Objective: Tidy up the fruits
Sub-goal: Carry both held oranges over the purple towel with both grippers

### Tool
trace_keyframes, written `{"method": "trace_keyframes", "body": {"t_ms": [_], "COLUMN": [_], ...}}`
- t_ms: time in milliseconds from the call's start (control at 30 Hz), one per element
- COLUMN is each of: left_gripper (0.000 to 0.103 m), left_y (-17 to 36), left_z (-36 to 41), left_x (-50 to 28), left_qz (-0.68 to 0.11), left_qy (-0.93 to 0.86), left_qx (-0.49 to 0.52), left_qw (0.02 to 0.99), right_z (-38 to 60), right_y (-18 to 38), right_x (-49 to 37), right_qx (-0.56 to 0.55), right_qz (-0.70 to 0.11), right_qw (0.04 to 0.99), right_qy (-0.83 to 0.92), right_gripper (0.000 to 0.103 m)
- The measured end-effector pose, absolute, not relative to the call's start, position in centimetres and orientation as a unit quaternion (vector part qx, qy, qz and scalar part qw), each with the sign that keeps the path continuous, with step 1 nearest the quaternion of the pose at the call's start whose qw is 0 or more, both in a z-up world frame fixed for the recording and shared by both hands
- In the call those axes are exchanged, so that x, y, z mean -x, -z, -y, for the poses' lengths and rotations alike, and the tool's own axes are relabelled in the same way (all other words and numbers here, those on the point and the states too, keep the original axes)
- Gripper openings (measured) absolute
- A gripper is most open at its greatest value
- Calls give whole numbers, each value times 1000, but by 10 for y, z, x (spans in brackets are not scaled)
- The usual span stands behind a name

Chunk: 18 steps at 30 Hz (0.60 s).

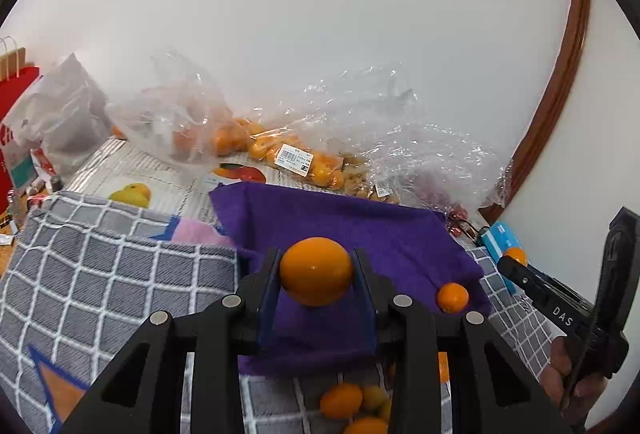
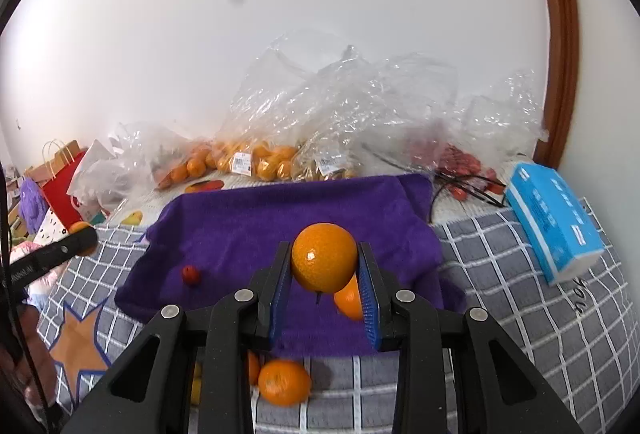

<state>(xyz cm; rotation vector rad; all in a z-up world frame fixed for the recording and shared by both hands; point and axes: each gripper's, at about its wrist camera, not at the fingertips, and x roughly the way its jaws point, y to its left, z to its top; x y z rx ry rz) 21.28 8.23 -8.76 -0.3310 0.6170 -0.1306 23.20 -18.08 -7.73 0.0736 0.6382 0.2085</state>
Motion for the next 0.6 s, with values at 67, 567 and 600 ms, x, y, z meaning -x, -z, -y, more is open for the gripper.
{"method": "trace_keyframes", "body": {"t_ms": [67,567,600], "left_gripper": [33,33,33], "left_y": [94,129,131], "left_z": [-79,-93,-93], "left_x": [-222,-235,-236], "left_qz": [-301,-304,-308], "left_qy": [67,62,64], "left_qx": [163,191,194], "left_qw": [937,931,929], "right_z": [178,165,166], "right_y": [82,121,123], "right_x": [-239,-257,-259], "right_qx": [-37,-42,-45], "right_qz": [-312,-324,-325], "right_qw": [944,936,935], "right_qy": [-104,-133,-135], "right_gripper": [32,32,32]}}
